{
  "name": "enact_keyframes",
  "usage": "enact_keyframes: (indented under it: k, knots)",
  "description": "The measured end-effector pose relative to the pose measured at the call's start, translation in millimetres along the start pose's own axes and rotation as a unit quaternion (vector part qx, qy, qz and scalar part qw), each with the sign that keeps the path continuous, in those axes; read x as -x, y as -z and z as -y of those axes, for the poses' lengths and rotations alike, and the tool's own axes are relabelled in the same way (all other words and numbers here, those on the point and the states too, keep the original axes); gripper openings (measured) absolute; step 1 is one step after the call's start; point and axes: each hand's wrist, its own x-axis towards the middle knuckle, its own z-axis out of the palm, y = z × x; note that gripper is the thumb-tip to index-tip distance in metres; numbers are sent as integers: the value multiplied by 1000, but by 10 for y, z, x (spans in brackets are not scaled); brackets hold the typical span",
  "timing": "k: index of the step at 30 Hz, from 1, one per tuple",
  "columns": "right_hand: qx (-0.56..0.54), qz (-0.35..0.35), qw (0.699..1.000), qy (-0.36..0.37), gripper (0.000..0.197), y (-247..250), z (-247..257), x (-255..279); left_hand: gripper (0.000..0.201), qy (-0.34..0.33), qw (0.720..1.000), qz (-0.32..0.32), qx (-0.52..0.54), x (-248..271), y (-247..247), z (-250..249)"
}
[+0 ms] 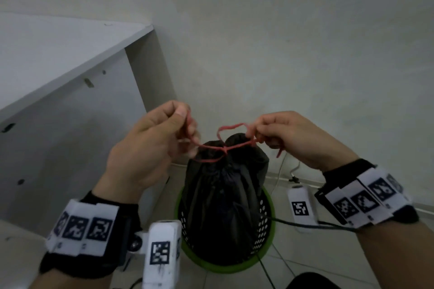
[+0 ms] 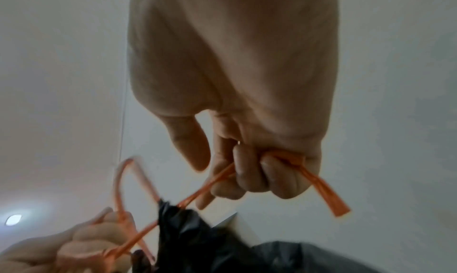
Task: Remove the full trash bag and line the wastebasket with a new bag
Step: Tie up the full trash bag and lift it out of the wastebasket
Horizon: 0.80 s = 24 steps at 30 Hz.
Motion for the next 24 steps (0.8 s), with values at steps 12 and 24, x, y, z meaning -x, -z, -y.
enact_keyframes:
  k: [12, 24]
  knots:
    - [341, -144, 929, 2, 25, 458, -763, 171, 52, -40, 764, -115, -633, 111, 1270, 227]
    - [189, -194, 950, 157, 33, -294, -867, 214, 34, -108, 825, 41, -553, -190, 107, 1420]
